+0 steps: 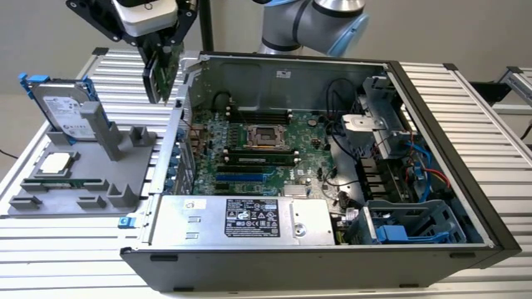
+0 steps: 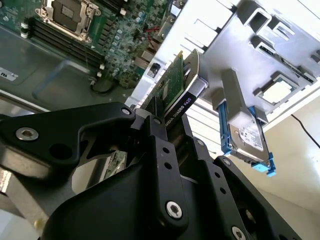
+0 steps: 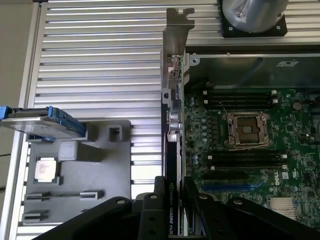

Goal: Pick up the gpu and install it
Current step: 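Pick up the gpu and move the gpu toward the slot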

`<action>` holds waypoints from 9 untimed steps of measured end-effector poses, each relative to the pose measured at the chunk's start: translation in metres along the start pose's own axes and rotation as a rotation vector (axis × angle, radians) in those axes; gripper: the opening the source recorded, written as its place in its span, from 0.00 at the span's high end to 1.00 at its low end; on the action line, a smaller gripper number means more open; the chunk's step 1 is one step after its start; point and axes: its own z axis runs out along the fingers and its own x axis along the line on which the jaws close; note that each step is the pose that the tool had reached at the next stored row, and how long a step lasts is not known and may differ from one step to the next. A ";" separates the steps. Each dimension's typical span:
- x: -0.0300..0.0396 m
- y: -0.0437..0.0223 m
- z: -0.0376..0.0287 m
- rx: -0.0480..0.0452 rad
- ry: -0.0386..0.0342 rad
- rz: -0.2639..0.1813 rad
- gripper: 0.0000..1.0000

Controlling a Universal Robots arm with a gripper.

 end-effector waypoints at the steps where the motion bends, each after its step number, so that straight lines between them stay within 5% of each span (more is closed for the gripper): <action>1: -0.0013 0.0000 0.0000 0.0000 0.0001 0.000 1.00; 9: -0.0118 0.0004 0.0001 0.0000 0.0002 0.000 1.00</action>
